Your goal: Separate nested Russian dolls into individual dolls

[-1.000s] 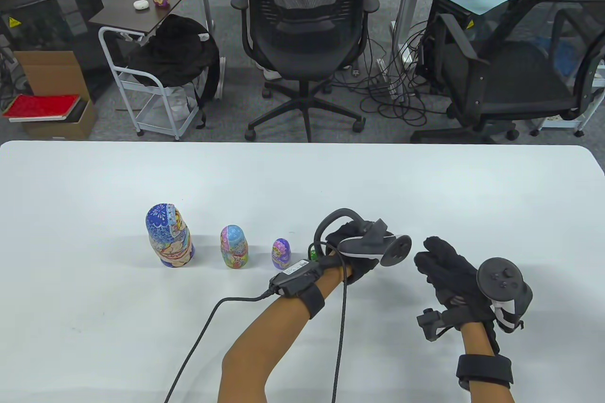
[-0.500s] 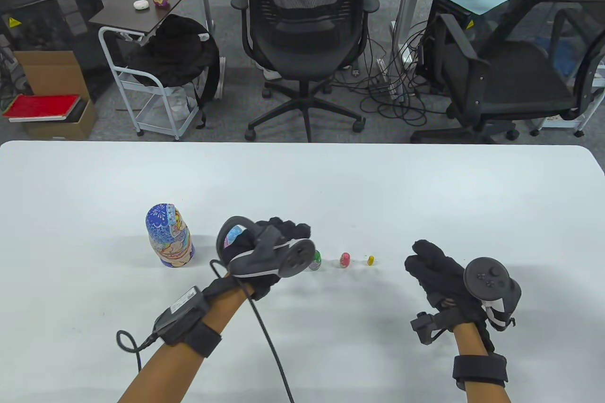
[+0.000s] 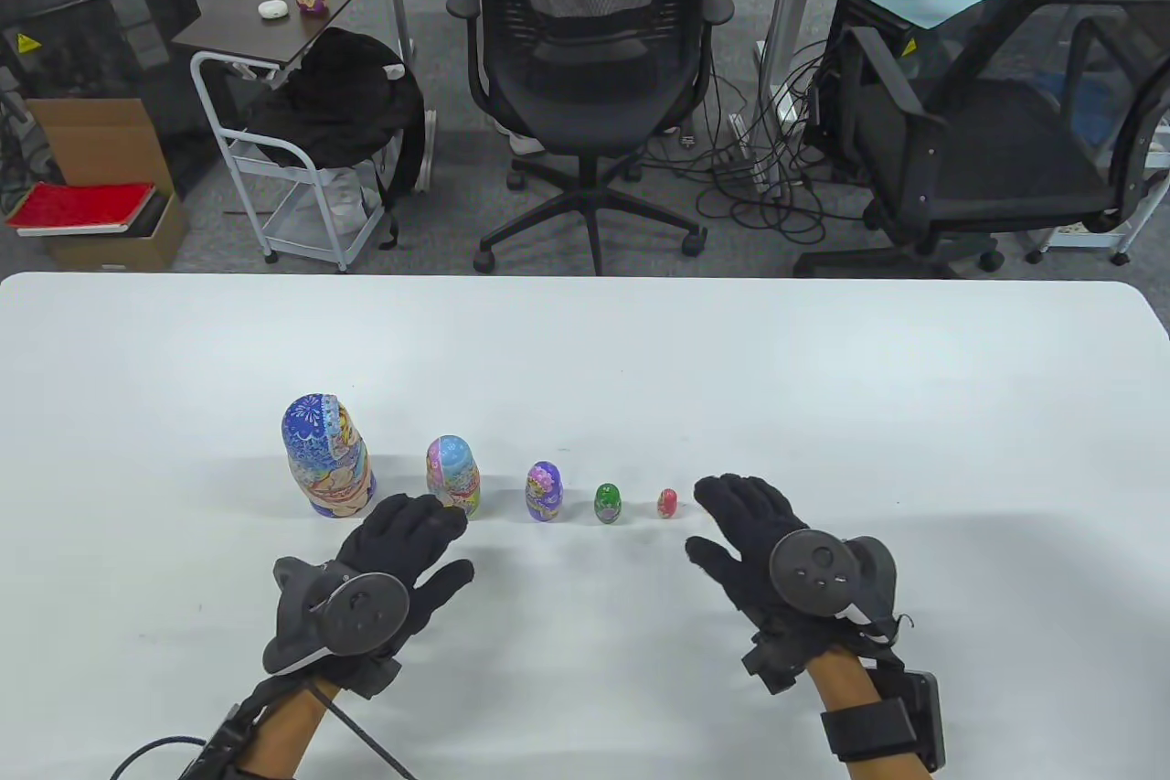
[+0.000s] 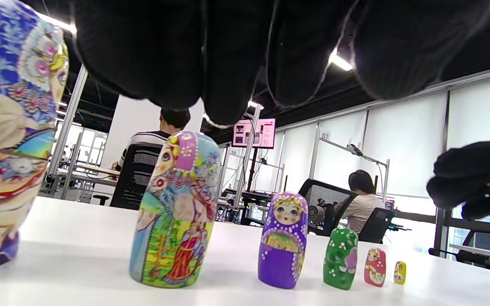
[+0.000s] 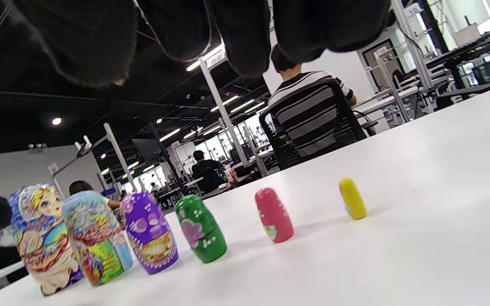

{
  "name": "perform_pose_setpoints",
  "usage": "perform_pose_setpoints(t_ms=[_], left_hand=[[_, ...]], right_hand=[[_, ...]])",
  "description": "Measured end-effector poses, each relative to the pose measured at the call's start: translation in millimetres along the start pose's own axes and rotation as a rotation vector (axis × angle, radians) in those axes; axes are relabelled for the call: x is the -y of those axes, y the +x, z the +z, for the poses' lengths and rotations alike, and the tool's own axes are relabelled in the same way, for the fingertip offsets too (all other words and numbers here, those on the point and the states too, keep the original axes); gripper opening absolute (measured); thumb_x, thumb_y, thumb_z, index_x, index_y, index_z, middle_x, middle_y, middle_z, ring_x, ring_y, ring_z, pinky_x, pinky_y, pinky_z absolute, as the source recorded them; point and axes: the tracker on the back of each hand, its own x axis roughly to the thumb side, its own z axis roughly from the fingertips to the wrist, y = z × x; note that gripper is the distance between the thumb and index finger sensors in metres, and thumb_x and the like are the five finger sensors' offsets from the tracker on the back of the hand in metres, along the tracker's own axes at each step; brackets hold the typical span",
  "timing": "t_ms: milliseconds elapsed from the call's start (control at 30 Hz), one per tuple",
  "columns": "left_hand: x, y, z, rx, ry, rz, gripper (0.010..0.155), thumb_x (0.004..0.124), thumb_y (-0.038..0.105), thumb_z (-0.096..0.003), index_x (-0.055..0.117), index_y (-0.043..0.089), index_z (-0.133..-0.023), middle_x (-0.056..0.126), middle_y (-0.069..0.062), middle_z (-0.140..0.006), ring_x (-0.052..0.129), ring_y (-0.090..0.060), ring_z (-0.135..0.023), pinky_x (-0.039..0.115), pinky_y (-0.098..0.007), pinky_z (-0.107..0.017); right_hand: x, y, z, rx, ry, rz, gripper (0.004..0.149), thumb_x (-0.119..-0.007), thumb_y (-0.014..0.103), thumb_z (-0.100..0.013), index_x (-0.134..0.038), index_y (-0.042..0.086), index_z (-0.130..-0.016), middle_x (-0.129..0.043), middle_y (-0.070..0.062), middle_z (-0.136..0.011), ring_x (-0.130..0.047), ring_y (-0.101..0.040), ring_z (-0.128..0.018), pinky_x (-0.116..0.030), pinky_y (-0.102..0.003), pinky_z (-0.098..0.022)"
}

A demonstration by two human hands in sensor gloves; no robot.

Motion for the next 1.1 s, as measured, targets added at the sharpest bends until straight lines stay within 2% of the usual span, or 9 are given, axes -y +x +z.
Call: perform_pose_setpoints(t_ms=[133,333,467,633,867,1100], left_hand=[[-2.0,-4.0,3.8,-0.01,-0.007,-0.032,0.065,0.068,0.063,-0.053,0.06,0.029,-0.108,0.067,-0.015,-0.113,0.069,-0.048,-0.099,0.068,-0.061,-0.068],[-0.2,-13.7,7.2,-0.024,-0.012,-0.028,0.068,0.065,0.064,-0.0525,0.057,0.03,-0.11,0.061,-0.016,-0.115,0.064,-0.05,-0.101,0.063,-0.064,-0.069],[0.1,-11.3,10.4,-0.032,-0.024,0.013,0.067,0.066,0.064,-0.0525,0.057,0.029,-0.11,0.061,-0.017,-0.115,0.063,-0.05,-0.101,0.062,-0.065,-0.069],[1.0,-16.2,11.1,-0.058,-0.019,-0.017,0.067,0.066,0.063,-0.0527,0.057,0.029,-0.11,0.06,-0.018,-0.115,0.062,-0.051,-0.101,0.061,-0.065,-0.069],[1.8,-18.4,10.7,-0.06,-0.021,-0.032,0.067,0.066,0.063,-0.0528,0.057,0.029,-0.11,0.061,-0.017,-0.115,0.061,-0.051,-0.101,0.061,-0.065,-0.069],[6.6,-17.1,10.7,-0.067,-0.049,0.025,0.066,0.067,0.062,-0.0531,0.058,0.028,-0.109,0.062,-0.017,-0.114,0.062,-0.051,-0.1,0.061,-0.065,-0.069]], right_hand=[[-11.0,21.9,-7.6,0.012,0.036,0.019,0.069,-0.076,0.054,-0.05,-0.058,0.025,-0.11,-0.051,-0.024,-0.119,-0.046,-0.055,-0.105,-0.046,-0.067,-0.074],[-24.8,41.0,-9.3,-0.002,0.054,0.05,0.069,-0.071,0.058,-0.05,-0.057,0.027,-0.11,-0.046,-0.023,-0.121,-0.038,-0.055,-0.107,-0.039,-0.069,-0.074],[-35.6,42.1,-3.6,0.025,0.081,0.139,0.07,-0.069,0.059,-0.05,-0.055,0.028,-0.111,-0.045,-0.023,-0.121,-0.036,-0.055,-0.107,-0.038,-0.069,-0.074],[-45.5,43.9,-2.4,0.03,0.122,0.106,0.07,-0.069,0.059,-0.049,-0.055,0.028,-0.11,-0.045,-0.023,-0.12,-0.036,-0.055,-0.107,-0.037,-0.069,-0.074],[-47.4,45.4,-1.5,0.044,0.13,0.102,0.07,-0.07,0.059,-0.049,-0.056,0.027,-0.11,-0.047,-0.023,-0.12,-0.038,-0.054,-0.106,-0.038,-0.069,-0.074],[-47.0,45.6,-0.1,0.056,0.125,0.083,0.07,-0.07,0.059,-0.05,-0.057,0.026,-0.11,-0.048,-0.024,-0.119,-0.039,-0.054,-0.106,-0.038,-0.069,-0.073]])
